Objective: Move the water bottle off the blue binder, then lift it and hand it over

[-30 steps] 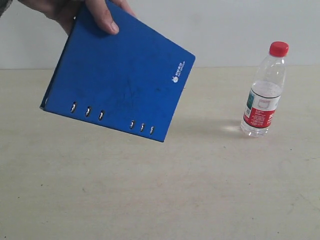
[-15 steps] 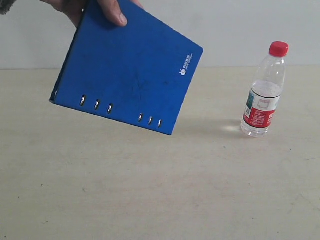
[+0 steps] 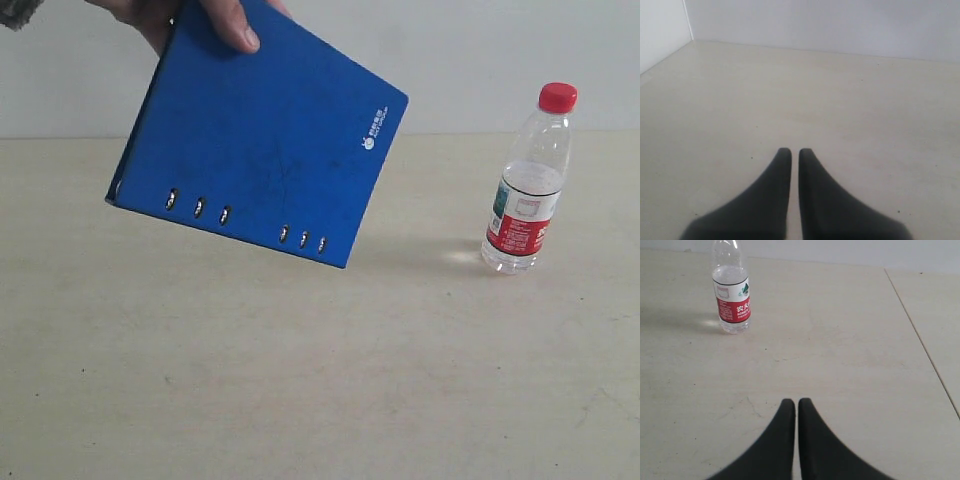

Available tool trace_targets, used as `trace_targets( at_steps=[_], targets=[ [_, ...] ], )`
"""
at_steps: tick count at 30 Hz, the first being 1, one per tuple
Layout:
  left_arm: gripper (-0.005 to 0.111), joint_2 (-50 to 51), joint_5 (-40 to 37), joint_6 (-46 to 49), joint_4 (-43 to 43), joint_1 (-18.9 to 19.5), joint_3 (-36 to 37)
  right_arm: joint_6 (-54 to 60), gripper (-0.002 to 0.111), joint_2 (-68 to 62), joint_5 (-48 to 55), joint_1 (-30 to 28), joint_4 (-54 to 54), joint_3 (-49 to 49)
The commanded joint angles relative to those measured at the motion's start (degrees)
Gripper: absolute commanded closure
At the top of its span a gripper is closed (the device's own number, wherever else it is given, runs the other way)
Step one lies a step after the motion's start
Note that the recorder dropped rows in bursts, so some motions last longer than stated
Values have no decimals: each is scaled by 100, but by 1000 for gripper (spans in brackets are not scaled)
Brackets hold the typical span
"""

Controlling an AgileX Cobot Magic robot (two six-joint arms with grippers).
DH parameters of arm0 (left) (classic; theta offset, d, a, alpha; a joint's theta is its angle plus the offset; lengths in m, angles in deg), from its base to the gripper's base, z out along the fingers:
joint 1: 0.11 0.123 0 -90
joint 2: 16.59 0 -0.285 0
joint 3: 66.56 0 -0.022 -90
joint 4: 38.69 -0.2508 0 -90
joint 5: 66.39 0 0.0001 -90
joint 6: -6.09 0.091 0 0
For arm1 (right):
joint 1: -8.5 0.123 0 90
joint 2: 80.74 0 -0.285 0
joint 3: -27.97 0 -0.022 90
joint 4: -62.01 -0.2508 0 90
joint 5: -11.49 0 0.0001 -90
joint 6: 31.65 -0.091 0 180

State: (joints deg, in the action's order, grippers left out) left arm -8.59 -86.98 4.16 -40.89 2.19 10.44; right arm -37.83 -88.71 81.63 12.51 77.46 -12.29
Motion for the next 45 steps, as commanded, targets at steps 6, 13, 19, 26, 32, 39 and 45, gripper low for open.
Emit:
trace_targets(
  at_steps=[6,13,19,26,32,39,45],
  targets=[
    [101,-21,27,22,-35,-26,22,-7,108,18,-18,2,11,33],
    [101,-21,27,22,-35,-26,22,578,108,18,-18,2,1439,33],
    [101,-21,27,22,-35,-26,22,422,108,18,-346,2,2736,33],
    [101,-21,27,22,-35,-26,22,-1093,108,18,-7101,-8,2751,-692],
    [101,-21,27,22,-35,-26,22,-2058,108,18,-6233,-295,2725,-2612],
    [101,-21,27,22,-35,-26,22,-2209,108,18,-5025,-343,2505,-3696],
    [101,-21,27,22,-35,-26,22,618,108,18,-4945,-343,-290,-3696]
  ],
)
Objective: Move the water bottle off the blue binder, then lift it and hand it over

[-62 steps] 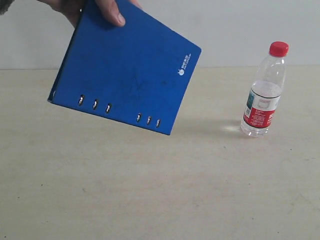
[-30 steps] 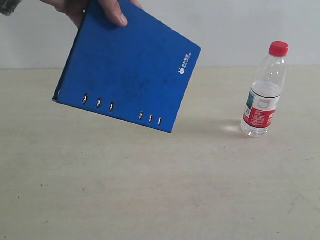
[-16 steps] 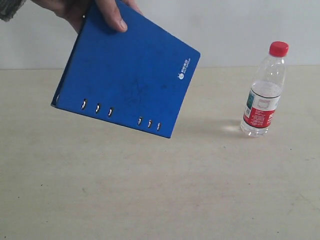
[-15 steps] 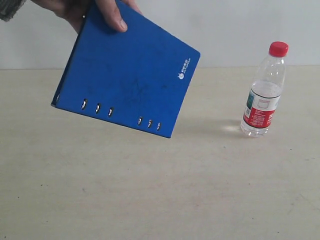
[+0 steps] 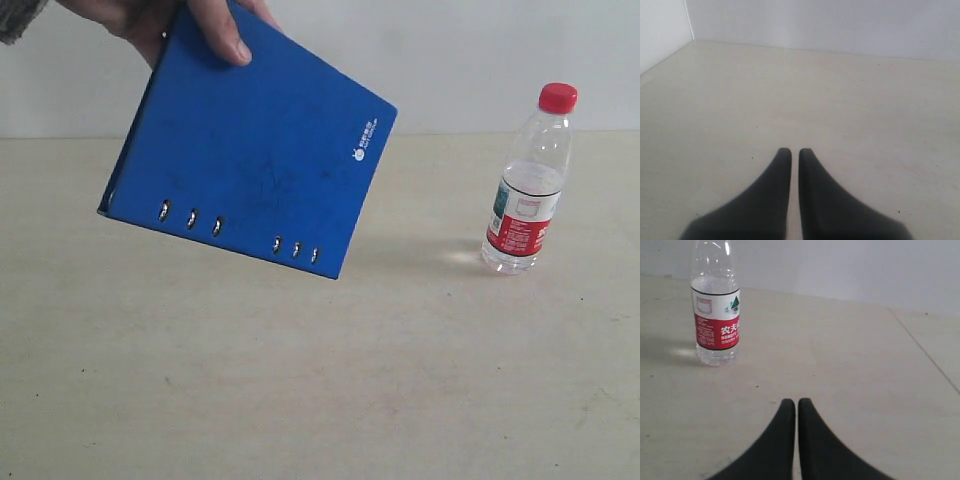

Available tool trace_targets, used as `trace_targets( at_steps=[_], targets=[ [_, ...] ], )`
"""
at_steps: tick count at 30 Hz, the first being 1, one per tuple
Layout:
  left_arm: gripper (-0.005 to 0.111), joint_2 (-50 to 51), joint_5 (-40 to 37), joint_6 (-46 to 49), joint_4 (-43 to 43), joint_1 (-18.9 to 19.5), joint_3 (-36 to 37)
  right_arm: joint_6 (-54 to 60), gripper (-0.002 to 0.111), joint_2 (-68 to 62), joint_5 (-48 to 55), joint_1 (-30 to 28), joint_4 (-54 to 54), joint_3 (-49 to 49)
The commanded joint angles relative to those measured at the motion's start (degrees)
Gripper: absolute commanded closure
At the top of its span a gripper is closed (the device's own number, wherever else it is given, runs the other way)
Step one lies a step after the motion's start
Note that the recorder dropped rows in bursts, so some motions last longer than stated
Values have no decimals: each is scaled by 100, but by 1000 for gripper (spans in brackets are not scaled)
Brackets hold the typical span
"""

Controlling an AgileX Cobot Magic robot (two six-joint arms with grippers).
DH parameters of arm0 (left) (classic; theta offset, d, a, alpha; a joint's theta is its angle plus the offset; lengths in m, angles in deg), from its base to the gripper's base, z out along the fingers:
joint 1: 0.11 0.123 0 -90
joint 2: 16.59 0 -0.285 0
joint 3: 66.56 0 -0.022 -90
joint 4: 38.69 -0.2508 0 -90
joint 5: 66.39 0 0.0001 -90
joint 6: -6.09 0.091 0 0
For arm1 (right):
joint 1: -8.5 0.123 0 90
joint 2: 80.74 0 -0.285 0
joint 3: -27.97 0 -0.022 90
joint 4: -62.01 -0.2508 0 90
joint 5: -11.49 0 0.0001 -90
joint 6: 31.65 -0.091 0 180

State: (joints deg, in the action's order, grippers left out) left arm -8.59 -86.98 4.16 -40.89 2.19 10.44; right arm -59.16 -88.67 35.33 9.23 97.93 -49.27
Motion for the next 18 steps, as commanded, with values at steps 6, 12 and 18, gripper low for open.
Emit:
trace_targets(
  at_steps=[6,12,18],
  targets=[
    [101,-21,27,22,-35,-26,22,2888,108,14,-609,-15,-3528,3],
    [101,-21,27,22,-35,-26,22,2817,108,14,-468,-54,-3190,3],
    [101,-21,27,22,-35,-26,22,2751,108,14,-440,-1214,-3316,3]
  ],
)
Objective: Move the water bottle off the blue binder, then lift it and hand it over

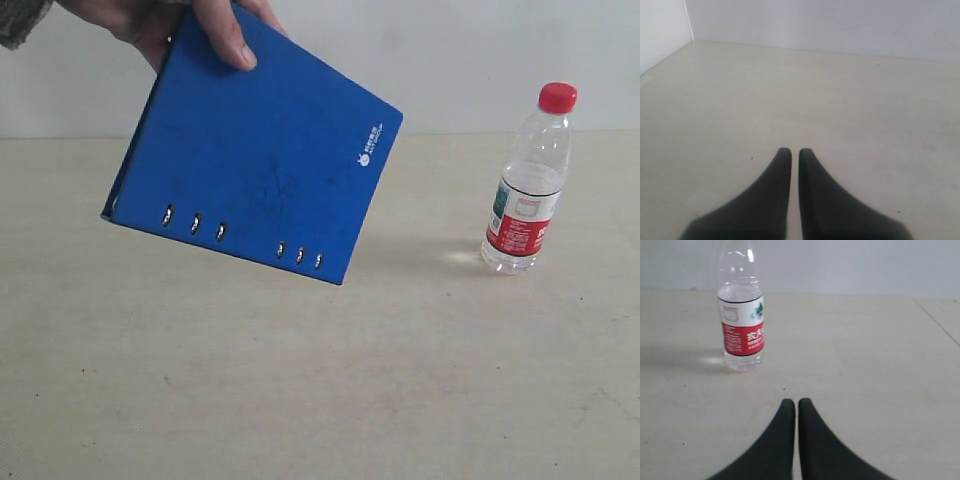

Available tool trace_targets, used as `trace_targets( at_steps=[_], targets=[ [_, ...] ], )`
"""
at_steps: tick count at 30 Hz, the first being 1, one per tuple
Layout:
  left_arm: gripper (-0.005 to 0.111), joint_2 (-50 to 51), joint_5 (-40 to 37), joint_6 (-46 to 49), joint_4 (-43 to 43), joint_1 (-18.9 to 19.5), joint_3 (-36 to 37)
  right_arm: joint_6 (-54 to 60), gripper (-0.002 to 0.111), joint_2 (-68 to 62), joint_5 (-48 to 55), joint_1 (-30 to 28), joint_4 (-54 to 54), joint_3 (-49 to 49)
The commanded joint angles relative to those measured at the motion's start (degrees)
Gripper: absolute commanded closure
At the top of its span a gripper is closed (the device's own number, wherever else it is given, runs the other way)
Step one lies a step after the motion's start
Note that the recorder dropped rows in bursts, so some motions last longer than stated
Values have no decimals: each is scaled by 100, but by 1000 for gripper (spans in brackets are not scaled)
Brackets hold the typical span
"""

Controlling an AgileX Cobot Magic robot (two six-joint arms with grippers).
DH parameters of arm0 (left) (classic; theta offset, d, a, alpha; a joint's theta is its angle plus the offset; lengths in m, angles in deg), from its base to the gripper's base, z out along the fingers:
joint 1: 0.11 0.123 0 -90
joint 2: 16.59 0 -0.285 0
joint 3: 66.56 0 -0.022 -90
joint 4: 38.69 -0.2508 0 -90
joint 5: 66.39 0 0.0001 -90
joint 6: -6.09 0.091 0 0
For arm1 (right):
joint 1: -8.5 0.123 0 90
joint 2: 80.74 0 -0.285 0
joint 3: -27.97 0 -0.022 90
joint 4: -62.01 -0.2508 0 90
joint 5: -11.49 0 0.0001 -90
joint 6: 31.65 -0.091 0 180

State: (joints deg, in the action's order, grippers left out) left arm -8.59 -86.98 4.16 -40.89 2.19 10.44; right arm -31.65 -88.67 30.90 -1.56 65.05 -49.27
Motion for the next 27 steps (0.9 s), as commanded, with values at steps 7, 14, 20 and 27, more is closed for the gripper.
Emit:
trace_targets(
  at_steps=[7,14,20,27],
  targets=[
    [101,-21,27,22,-35,-26,22,-328,108,14,-70,-124,-196,3],
    [101,-21,27,22,-35,-26,22,-476,108,14,-92,-124,-254,3],
    [101,-21,27,22,-35,-26,22,-436,108,14,-177,-124,-539,3],
    [101,-21,27,22,-35,-26,22,-389,108,14,-99,-124,-749,3]
  ],
)
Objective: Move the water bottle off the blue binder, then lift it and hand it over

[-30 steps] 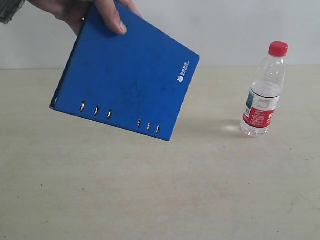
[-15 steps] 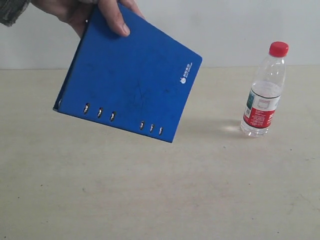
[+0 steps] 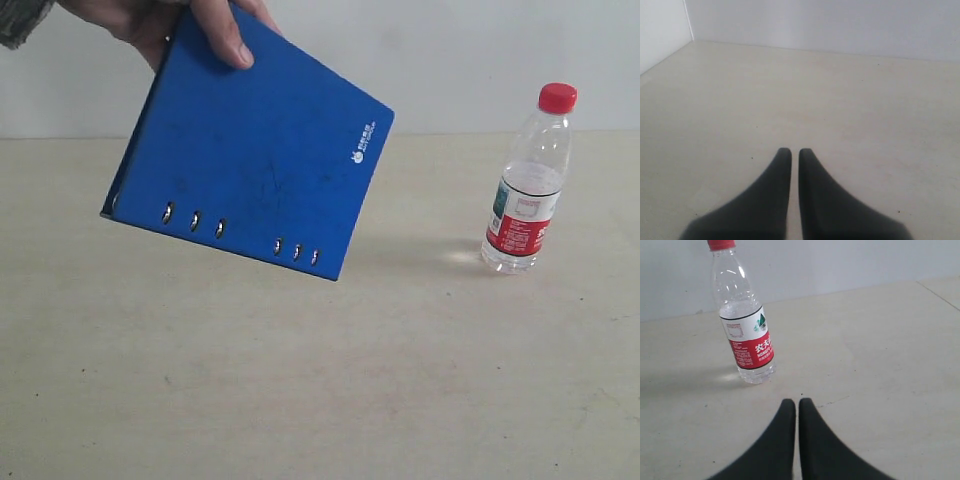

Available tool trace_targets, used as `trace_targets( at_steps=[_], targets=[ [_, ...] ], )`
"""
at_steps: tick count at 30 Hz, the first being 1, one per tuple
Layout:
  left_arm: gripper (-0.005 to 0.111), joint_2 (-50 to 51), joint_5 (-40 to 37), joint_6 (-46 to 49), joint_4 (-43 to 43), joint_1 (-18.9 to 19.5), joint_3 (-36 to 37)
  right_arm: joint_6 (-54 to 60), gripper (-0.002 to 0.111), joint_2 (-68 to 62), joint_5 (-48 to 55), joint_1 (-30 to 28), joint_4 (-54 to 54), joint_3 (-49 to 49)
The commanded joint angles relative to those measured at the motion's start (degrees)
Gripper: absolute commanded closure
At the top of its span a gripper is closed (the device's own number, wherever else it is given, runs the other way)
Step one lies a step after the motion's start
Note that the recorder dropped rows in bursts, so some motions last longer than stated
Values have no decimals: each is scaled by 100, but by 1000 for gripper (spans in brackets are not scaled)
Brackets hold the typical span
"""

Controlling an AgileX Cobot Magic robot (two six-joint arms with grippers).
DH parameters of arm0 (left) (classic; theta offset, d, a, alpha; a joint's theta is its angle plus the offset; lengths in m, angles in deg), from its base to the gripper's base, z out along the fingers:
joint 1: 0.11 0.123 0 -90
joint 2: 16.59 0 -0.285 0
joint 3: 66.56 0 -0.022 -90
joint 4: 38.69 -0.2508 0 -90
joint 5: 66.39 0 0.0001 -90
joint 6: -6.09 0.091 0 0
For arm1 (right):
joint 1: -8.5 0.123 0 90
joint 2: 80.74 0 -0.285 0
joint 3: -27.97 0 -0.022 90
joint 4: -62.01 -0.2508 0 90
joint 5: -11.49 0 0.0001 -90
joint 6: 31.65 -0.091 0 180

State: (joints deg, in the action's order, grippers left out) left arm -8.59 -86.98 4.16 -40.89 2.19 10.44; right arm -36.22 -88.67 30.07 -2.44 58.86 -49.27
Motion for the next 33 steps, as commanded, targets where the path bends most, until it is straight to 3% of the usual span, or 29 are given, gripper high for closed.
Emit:
trace_targets(
  at_steps=[1,33],
  targets=[
    [101,-21,27,22,-35,-26,22,82,108,14,-16,-35,-130,3],
    [101,-21,25,22,-25,-26,22,315,108,14,82,-35,-233,3]
  ],
)
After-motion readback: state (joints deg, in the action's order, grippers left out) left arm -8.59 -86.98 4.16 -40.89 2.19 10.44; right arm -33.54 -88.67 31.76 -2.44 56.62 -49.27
